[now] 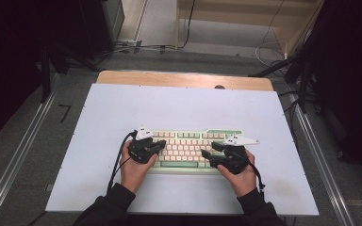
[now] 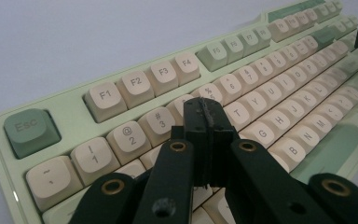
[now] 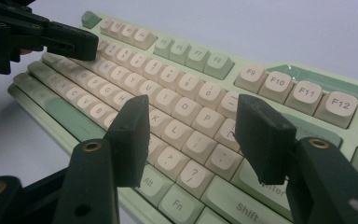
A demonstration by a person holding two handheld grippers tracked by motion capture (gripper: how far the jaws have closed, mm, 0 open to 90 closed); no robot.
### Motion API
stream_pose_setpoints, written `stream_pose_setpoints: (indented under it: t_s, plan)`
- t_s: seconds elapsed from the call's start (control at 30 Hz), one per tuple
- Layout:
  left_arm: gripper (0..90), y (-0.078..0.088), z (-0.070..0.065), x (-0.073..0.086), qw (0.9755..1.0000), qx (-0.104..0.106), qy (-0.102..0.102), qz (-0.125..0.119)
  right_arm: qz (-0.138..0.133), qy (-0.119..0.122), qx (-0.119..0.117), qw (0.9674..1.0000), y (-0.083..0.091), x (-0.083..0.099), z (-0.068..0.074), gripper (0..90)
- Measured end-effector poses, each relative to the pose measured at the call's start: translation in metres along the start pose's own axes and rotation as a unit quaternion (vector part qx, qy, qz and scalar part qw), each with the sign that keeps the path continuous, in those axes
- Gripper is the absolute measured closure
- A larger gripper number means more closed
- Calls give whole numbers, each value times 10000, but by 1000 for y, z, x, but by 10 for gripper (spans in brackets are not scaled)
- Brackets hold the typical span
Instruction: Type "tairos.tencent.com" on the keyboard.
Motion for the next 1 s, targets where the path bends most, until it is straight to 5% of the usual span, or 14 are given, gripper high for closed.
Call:
stream_pose_setpoints:
  t_s: [1.0]
  plan:
    - [900, -4, 0, 3, 9999, 2, 15, 142, 17, -5, -9, 10000, -1, 0, 1, 436]
Point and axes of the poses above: each handheld gripper's, and its own axes: y roughly backward along the jaws, x roughly out of its underside, z roughly to its left, the point moved 1 cm from there along -y, roughly forward along the jaws, and after that the axes turned 2 degrees about -z, right-handed, at the moved point
